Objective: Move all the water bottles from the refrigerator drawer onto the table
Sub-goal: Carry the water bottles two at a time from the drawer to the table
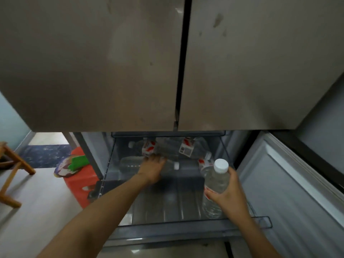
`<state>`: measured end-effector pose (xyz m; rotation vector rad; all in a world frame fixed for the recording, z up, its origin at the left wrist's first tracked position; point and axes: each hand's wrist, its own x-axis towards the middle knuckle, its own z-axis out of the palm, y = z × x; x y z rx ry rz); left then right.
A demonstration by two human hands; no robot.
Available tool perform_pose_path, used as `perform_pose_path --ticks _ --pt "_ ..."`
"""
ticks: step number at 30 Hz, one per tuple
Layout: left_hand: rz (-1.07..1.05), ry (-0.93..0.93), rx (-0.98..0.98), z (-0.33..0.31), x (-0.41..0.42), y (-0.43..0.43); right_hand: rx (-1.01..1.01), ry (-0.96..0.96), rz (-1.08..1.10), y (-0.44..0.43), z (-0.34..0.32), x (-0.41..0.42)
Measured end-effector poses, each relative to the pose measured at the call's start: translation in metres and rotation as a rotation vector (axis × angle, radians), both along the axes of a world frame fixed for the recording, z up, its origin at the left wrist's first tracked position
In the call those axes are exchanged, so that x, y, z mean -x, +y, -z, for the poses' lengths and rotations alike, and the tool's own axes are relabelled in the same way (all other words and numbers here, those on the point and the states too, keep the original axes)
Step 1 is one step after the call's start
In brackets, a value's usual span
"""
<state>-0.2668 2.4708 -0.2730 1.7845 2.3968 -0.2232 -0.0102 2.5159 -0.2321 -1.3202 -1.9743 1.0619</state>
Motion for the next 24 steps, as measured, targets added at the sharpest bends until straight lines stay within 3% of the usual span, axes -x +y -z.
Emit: perform_pose_path --ticks 18,24 --pt "0.023 0.246 0.051 0.033 -0.015 0.009 -0.073 -0.267 -0.140 -0.008 -0.010 0.001" --pt "0.079 0.308 0.166 0.031 -0.014 -0.005 -0.098 -0.355 -0.204 -0.010 -0.016 0.002"
